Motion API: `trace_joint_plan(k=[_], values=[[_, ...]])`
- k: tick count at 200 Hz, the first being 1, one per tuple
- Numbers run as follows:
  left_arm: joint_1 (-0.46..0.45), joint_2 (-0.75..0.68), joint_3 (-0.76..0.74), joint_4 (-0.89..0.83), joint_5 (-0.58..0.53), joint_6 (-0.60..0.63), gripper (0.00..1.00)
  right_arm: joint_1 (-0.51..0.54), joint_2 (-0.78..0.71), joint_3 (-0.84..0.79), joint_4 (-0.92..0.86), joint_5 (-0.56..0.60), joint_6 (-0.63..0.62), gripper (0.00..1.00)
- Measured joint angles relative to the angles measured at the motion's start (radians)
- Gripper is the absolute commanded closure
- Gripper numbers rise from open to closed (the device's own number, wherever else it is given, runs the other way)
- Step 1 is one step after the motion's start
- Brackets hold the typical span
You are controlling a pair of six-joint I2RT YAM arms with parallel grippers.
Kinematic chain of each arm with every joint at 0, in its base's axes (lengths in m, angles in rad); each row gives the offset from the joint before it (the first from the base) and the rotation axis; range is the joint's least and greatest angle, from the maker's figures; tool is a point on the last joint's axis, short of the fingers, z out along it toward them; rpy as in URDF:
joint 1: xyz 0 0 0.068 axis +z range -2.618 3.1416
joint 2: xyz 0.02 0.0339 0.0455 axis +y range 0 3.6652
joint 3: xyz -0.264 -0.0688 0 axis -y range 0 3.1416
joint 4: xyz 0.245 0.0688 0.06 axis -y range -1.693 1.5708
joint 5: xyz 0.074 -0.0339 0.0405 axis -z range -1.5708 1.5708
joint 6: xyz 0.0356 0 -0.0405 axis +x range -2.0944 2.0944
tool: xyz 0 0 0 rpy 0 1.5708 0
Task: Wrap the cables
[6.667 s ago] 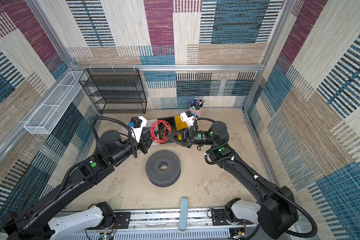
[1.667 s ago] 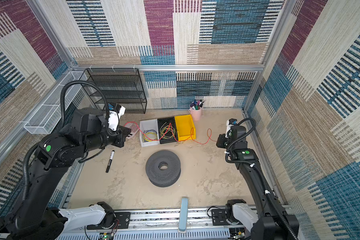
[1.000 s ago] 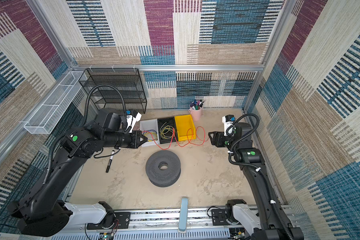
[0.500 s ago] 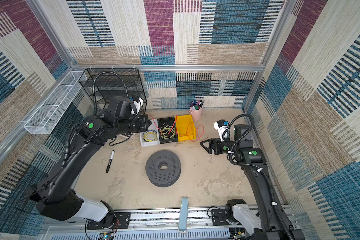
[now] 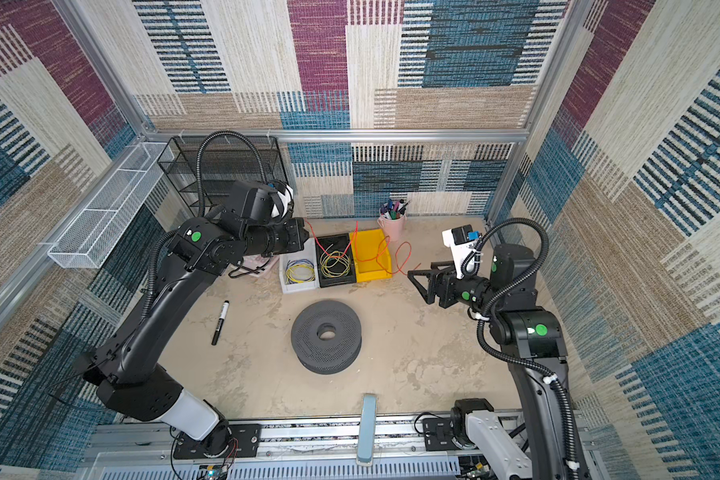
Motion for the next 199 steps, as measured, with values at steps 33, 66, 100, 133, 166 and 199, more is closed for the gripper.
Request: trace_joint_plan(k=[33, 66, 100, 133, 166, 199], values=[[0.000, -0.023, -0.021, -0.051, 0.068, 0.038, 1.00, 0.003, 0.101, 0.153, 0.049, -0.163, 0.000, 0.32], [0.000, -0.044, 0.003, -0.131, 0.120, 0.085, 1.00, 0.083, 0.212, 0.241, 0.056, -0.184, -0.011, 0.36], [0.000, -0.064, 0.014, -0.202, 0.148, 0.127, 1.00, 0.317, 0.338, 0.315, 0.047, -0.092, -0.047, 0.39], [0.006, -0.084, 0.011, -0.228, 0.176, 0.145, 1.00, 0.414, 0.385, 0.267, 0.060, 0.000, -0.080, 0.40], [0.016, -0.114, 0.000, -0.234, 0.209, 0.154, 1.00, 0.418, 0.282, 0.080, 0.091, 0.038, -0.083, 0.35], [0.020, -0.128, -0.009, -0.245, 0.258, 0.172, 1.00, 0.423, 0.309, 0.046, 0.136, 0.036, -0.087, 0.35]])
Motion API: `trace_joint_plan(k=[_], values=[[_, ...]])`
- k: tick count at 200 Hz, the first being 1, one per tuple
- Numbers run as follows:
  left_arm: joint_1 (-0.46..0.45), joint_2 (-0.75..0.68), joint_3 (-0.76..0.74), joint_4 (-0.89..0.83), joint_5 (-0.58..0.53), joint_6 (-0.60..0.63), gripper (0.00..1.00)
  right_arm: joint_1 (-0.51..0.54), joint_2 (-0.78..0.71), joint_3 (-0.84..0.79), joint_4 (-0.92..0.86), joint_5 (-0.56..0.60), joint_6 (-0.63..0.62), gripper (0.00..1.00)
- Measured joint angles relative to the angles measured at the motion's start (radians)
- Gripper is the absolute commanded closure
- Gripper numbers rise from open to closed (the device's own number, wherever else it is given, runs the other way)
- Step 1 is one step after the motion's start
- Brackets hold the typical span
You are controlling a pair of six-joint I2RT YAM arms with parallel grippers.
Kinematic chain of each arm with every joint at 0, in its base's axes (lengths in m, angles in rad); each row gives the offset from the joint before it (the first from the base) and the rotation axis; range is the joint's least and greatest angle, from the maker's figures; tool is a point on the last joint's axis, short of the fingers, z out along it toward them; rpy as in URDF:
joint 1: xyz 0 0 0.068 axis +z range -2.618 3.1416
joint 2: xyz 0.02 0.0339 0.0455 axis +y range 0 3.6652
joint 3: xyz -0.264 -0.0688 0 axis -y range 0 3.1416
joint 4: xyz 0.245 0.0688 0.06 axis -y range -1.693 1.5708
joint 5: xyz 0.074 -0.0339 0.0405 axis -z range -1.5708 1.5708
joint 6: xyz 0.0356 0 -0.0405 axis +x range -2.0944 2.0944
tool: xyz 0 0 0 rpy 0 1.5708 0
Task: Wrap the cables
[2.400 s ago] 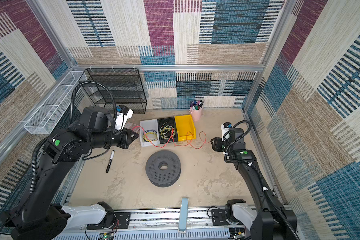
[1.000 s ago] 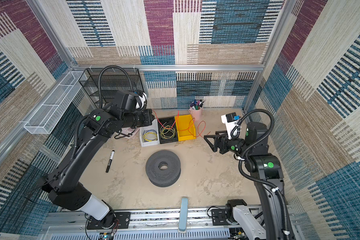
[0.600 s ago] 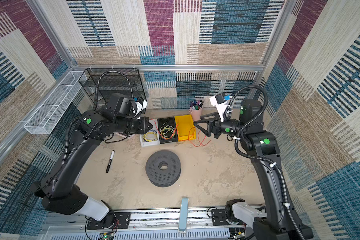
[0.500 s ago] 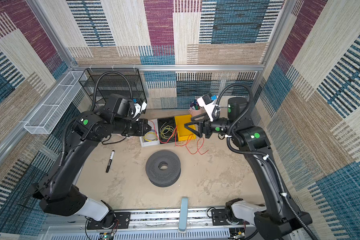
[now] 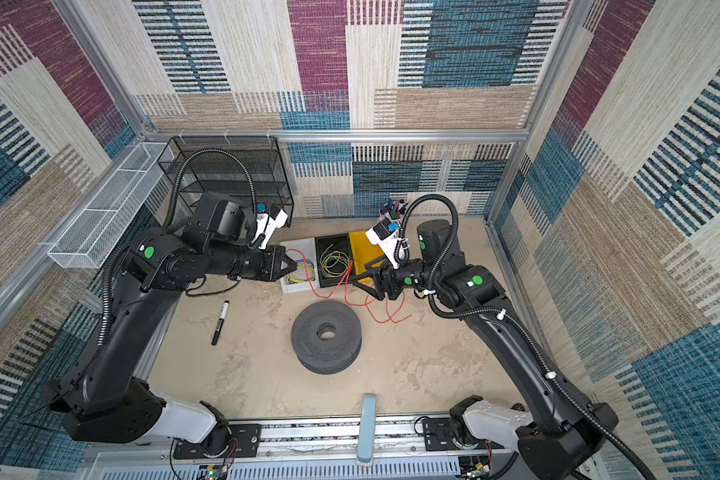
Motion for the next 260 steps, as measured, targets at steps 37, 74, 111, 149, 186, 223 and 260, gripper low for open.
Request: trace_joint_plan(k=[37, 74, 111, 149, 186, 223, 260], values=[[0.000, -0.007, -0.014, -0.004, 0.046, 0.018, 1.00, 0.013, 0.068, -0.002, 0.022, -0.006, -0.003, 0.35], [0.000, -0.020, -0.024, -0.004, 0.076, 0.027, 1.00, 0.014, 0.068, -0.060, 0.120, -0.007, 0.017, 0.36], [0.000, -0.033, -0.035, 0.004, 0.106, 0.027, 1.00, 0.028, 0.080, -0.164, 0.225, -0.016, 0.074, 0.54], [0.003, -0.057, -0.043, 0.007, 0.119, 0.027, 1.00, 0.032, 0.066, -0.194, 0.275, 0.069, 0.095, 0.92], [0.038, -0.085, -0.048, 0.002, 0.117, 0.027, 1.00, 0.033, 0.054, -0.230, 0.279, 0.275, 0.098, 1.00], [0.134, -0.122, -0.056, -0.006, 0.164, 0.026, 1.00, 0.031, 0.084, -0.255, 0.254, 0.585, 0.109, 1.00], [0.254, -0.135, -0.015, -0.049, 0.304, 0.027, 1.00, 0.020, 0.169, -0.252, 0.274, 0.736, 0.100, 1.00]])
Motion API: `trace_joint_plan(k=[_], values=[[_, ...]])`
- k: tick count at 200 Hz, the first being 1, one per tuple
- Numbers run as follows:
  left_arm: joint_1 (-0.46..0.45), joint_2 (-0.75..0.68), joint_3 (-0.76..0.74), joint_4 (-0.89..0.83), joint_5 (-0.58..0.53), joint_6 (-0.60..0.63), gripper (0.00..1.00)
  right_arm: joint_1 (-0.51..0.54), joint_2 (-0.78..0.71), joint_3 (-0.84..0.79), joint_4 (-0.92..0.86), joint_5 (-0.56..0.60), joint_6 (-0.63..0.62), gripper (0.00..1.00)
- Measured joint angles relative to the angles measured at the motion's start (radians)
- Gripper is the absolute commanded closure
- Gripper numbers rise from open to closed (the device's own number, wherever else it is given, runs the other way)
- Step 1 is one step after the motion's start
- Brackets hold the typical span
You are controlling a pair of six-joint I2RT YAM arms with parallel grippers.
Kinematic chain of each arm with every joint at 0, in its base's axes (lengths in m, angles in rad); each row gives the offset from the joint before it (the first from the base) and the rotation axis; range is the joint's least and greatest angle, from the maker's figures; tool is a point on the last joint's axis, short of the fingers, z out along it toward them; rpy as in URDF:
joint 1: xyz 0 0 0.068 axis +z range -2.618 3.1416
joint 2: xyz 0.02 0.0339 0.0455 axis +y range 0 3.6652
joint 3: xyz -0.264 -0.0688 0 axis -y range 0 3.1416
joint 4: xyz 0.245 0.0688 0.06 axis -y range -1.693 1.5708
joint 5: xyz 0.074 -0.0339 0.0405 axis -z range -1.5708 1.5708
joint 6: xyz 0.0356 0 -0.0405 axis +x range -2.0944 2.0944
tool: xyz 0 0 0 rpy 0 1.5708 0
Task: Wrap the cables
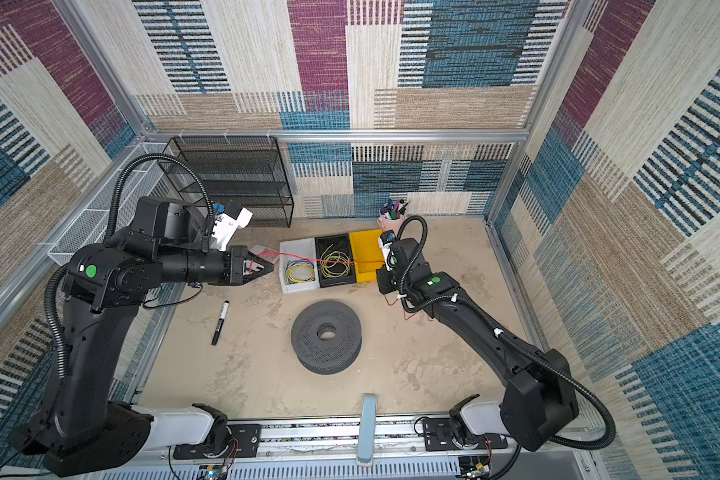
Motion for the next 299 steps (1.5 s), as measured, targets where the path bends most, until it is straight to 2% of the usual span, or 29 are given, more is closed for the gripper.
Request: trace_joint_plan(k=[42, 56, 64, 68, 72, 78, 93, 107, 135, 171, 195, 211, 241, 275, 299], values=[[0.056, -0.002, 0.057, -0.018, 0.058, -0.020, 1.00, -0.001, 0.072, 0.000, 0.076, 0.002, -0.037, 1.00], [0.063, -0.017, 0.018, 0.002, 0.071, -0.039, 0.83, -0.004, 0.074, 0.000, 0.063, -0.002, -0.042, 1.00], [0.066, -0.027, -0.013, 0.019, 0.083, -0.051, 0.63, -0.008, 0.068, 0.004, 0.031, 0.000, -0.041, 1.00], [0.068, -0.033, -0.026, 0.031, 0.085, -0.055, 0.50, -0.011, 0.064, 0.006, 0.011, 0.010, -0.040, 1.00], [0.070, -0.038, -0.037, 0.043, 0.087, -0.061, 0.44, -0.017, 0.061, 0.006, -0.016, 0.016, -0.040, 1.00], [0.074, -0.047, -0.052, 0.062, 0.087, -0.074, 0.38, -0.024, 0.057, 0.008, -0.053, 0.022, -0.040, 1.00], [0.074, -0.063, -0.085, 0.103, 0.086, -0.080, 0.31, -0.028, 0.048, 0.023, -0.125, 0.015, -0.041, 1.00], [0.075, -0.069, -0.107, 0.126, 0.071, -0.089, 0.30, -0.026, 0.029, 0.046, -0.164, -0.041, -0.041, 1.00], [0.079, -0.121, -0.148, 0.161, -0.078, -0.070, 0.29, -0.026, 0.026, 0.117, -0.228, -0.194, -0.045, 1.00], [0.079, -0.305, -0.307, 0.278, -0.326, 0.002, 0.28, -0.026, 0.067, 0.199, -0.314, -0.395, -0.044, 1.00], [0.079, -0.412, -0.436, 0.396, -0.416, 0.041, 0.29, -0.026, 0.088, 0.219, -0.362, -0.536, -0.049, 1.00], [0.079, -0.451, -0.528, 0.483, -0.392, 0.066, 0.29, -0.024, 0.097, 0.218, -0.391, -0.634, -0.060, 1.00], [0.076, -0.469, -0.655, 0.616, -0.240, 0.113, 0.30, -0.016, 0.111, 0.216, -0.425, -0.780, -0.079, 1.00], [0.058, -0.513, -0.720, 0.758, -0.080, 0.130, 0.28, -0.005, 0.145, 0.211, -0.454, -0.876, -0.098, 1.00], [0.050, -0.534, -0.723, 0.839, -0.027, 0.142, 0.26, 0.007, 0.183, 0.206, -0.473, -0.909, -0.116, 1.00]])
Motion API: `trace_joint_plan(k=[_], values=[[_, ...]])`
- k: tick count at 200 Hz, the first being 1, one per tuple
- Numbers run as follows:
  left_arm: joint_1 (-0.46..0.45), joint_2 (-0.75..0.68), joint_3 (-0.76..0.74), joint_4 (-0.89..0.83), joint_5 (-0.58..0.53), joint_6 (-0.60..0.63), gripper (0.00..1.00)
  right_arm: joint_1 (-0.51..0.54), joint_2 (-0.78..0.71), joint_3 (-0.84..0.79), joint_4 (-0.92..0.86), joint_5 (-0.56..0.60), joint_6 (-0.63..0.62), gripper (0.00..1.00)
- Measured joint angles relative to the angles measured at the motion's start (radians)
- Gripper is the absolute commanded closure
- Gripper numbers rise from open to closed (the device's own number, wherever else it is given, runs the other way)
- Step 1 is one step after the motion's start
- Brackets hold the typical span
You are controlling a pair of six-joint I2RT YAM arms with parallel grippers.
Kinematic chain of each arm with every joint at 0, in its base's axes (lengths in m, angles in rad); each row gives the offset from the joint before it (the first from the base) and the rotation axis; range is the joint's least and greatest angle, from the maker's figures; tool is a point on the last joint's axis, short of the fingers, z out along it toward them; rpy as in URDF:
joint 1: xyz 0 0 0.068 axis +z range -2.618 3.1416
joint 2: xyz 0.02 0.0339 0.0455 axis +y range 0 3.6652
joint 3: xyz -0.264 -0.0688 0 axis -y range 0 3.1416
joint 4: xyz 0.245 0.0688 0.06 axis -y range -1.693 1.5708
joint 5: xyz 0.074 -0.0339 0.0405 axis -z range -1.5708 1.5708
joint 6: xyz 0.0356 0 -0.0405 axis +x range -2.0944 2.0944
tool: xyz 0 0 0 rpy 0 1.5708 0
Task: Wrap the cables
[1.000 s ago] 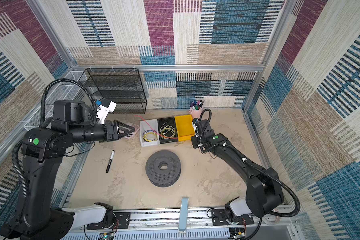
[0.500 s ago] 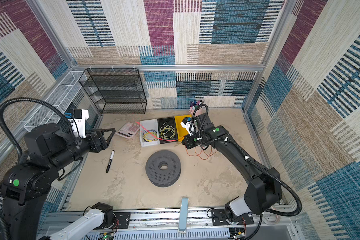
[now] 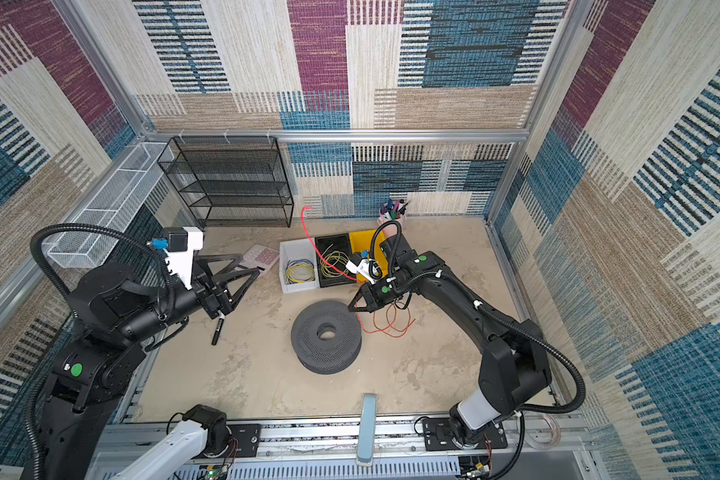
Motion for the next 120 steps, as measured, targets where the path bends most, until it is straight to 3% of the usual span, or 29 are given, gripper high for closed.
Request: trace_joint_plan(k=[92, 120], values=[[-0.022, 0.136, 0.167, 0.089, 0.108, 0.036, 0.24, 0.058, 0.051, -0.008, -0.009, 0.006, 0.004, 1.00], [-0.064, 0.181, 0.229, 0.076, 0.096, 0.056, 0.24, 0.072, 0.056, -0.008, -0.006, 0.035, 0.016, 1.00]])
